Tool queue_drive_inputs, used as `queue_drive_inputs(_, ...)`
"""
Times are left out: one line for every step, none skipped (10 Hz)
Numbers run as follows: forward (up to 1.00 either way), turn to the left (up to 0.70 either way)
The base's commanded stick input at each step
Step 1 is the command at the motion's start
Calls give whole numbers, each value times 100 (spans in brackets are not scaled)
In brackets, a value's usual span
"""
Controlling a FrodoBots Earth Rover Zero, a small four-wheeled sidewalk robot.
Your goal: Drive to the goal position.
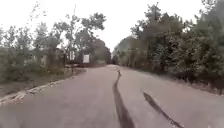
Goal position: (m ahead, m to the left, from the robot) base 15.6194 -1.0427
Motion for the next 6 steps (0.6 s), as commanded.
queue_drive_inputs(100,0)
queue_drive_inputs(100,-2)
queue_drive_inputs(100,-23)
queue_drive_inputs(100,-39)
queue_drive_inputs(100,-40)
queue_drive_inputs(100,-37)
